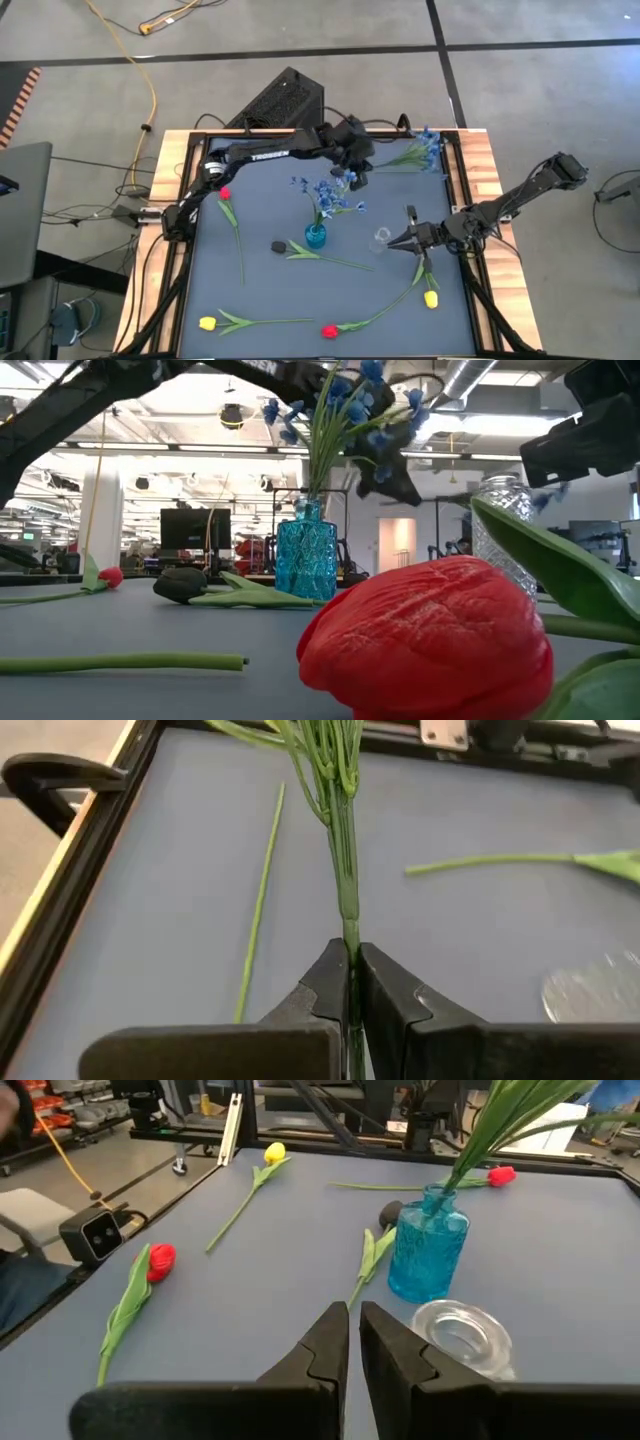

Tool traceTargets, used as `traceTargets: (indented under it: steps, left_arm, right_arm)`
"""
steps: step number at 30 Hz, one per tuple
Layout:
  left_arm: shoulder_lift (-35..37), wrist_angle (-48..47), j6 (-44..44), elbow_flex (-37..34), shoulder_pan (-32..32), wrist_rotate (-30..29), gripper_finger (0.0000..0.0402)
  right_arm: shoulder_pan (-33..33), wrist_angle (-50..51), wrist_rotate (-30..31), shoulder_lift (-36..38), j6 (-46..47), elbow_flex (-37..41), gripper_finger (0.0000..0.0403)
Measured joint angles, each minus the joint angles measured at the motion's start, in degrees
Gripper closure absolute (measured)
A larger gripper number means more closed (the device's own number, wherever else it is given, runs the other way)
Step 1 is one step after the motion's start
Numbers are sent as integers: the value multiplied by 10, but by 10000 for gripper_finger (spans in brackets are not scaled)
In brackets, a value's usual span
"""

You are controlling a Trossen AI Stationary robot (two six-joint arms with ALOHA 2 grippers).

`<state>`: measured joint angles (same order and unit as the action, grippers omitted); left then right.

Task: Sort flowers into vase by color
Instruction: Put the blue flowers into the blue flower vase

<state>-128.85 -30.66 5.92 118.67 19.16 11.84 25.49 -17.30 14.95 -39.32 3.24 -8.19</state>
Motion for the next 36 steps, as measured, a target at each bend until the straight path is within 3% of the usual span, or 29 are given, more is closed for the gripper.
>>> traceTargets:
  steps: [9, 17, 21, 26, 31, 36]
  left_arm:
    - [92, -34, 57, 0, 2, -82, 400]
    - [179, 3, 69, 0, 32, -159, 400]
    - [227, 21, 53, 0, 42, -151, 400]
    - [298, 24, 29, -7, 38, -78, 400]
    - [416, 100, 20, -139, 10, -91, 400]
    - [579, 286, -3, -403, -25, -128, 400]
  right_arm:
    - [-5, 27, 32, 0, 13, 0, 344]
    - [-5, 21, 35, 0, 13, 0, 344]
    - [-5, 20, 35, 0, 13, 0, 344]
    - [-5, 19, 35, 0, 13, 0, 344]
    - [-5, 18, 34, 0, 14, 0, 344]
    - [-5, 16, 32, 0, 14, 0, 344]
